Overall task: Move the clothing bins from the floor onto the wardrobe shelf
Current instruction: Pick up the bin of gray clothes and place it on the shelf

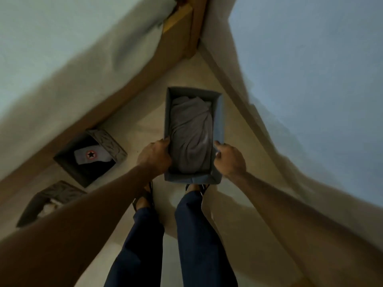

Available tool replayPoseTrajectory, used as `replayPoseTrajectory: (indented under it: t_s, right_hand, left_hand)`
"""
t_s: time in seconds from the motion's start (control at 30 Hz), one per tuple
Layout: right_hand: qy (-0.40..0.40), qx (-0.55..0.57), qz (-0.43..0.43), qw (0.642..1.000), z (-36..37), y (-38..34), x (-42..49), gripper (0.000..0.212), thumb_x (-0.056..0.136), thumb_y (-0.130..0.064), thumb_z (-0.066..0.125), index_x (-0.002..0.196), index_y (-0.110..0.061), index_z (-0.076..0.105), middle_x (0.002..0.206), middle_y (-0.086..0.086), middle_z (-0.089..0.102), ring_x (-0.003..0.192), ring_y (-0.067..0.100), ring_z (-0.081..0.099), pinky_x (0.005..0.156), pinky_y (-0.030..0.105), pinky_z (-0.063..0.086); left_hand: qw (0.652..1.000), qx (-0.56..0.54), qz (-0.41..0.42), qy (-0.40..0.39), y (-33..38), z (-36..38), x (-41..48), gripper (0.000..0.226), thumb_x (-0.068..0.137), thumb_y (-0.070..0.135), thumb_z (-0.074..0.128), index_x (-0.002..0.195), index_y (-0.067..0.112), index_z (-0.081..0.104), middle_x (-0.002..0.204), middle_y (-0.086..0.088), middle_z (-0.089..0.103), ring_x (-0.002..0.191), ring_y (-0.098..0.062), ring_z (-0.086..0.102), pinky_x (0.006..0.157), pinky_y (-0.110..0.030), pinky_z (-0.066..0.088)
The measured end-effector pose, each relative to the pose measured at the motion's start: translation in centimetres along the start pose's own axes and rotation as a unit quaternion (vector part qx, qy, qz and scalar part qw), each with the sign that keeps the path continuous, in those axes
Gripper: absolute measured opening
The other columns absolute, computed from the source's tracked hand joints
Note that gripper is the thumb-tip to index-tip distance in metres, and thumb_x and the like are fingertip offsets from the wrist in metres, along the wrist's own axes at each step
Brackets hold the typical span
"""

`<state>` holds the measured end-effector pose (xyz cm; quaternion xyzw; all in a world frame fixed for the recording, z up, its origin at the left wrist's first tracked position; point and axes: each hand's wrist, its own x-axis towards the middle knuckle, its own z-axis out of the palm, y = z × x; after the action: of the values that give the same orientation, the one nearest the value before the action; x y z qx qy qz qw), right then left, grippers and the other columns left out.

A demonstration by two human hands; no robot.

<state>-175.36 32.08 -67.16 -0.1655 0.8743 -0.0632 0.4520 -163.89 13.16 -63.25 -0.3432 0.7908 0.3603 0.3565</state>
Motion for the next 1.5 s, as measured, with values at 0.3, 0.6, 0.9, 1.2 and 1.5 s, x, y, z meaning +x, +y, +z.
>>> replayPoseTrajectory:
  t_s: [0.3,0.6,0.9,1.2,1.5]
  right_hand:
    - [0.028,0.093,0.030,0.995,-5.1,-5.4,-23.5,0.051,0.090,-0.019,0.051,0.140,-0.014,0.047,0.132,0.016,0.058,0.115,0.036,0.058,0.094,0.041,0.051]
    - [0.124,0.191,0.052,0.972,-4.5,-9.6,-44.5,0.053,0.092,-0.012,0.047,0.144,-0.015,0.041,0.133,0.018,0.057,0.109,0.032,0.061,0.091,0.039,0.052]
    - [0.227,0.291,0.156,0.916,-1.7,-7.1,-59.1,0.050,0.092,-0.012,0.049,0.142,-0.015,0.046,0.129,0.012,0.062,0.111,0.032,0.061,0.086,0.032,0.050]
    - [0.361,0.375,0.315,0.794,4.0,2.9,-75.1,0.051,0.093,-0.016,0.049,0.143,-0.020,0.043,0.117,0.016,0.067,0.089,0.027,0.063,0.070,0.027,0.044]
    - [0.494,0.404,0.407,0.654,5.0,10.0,-87.8,0.057,0.090,-0.010,0.050,0.144,-0.027,0.042,0.097,0.007,0.069,0.060,0.013,0.051,0.051,0.027,0.042]
  left_hand:
    - [0.995,0.055,0.064,-0.056,-0.6,-5.5,-21.8,0.043,0.092,0.027,0.040,0.133,0.015,0.048,0.121,-0.018,0.065,0.105,-0.036,0.063,0.088,-0.043,0.052]
    - [0.979,0.140,0.147,0.000,-1.0,-12.0,-39.6,0.055,0.094,0.029,0.049,0.147,0.023,0.037,0.128,-0.013,0.064,0.114,-0.032,0.061,0.090,-0.039,0.051]
    - [0.943,0.222,0.248,-0.027,3.5,-9.5,-49.4,0.057,0.092,0.025,0.053,0.147,0.025,0.037,0.109,-0.008,0.070,0.087,-0.022,0.069,0.077,-0.038,0.058]
    - [0.843,0.299,0.435,-0.102,13.3,2.7,-59.1,0.055,0.094,0.021,0.054,0.147,0.021,0.038,0.120,-0.011,0.068,0.099,-0.025,0.068,0.087,-0.041,0.056]
    - [0.735,0.309,0.594,-0.112,23.2,12.9,-69.8,0.053,0.094,0.021,0.049,0.146,0.026,0.039,0.120,-0.012,0.067,0.101,-0.033,0.067,0.089,-0.042,0.054]
